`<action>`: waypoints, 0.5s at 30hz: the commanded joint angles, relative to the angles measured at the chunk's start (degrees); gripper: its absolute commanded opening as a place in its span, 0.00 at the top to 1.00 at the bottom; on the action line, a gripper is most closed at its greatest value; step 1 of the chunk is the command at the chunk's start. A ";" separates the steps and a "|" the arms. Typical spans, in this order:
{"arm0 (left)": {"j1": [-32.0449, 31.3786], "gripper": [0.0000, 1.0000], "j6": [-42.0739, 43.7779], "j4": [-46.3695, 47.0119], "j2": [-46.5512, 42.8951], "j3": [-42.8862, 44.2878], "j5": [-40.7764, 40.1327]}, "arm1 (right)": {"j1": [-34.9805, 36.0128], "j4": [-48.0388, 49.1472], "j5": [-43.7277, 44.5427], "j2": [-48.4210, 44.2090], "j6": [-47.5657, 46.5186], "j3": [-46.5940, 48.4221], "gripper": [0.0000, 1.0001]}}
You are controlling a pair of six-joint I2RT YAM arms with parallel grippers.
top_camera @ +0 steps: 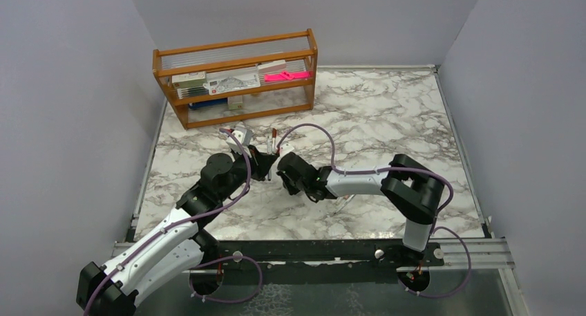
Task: Insert the pens into the pen caps
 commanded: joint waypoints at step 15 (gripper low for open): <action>0.15 1.00 -17.19 21.18 2.45 -6.68 13.88 | -2.56 7.07 7.48 -22.54 15.59 -12.20 0.98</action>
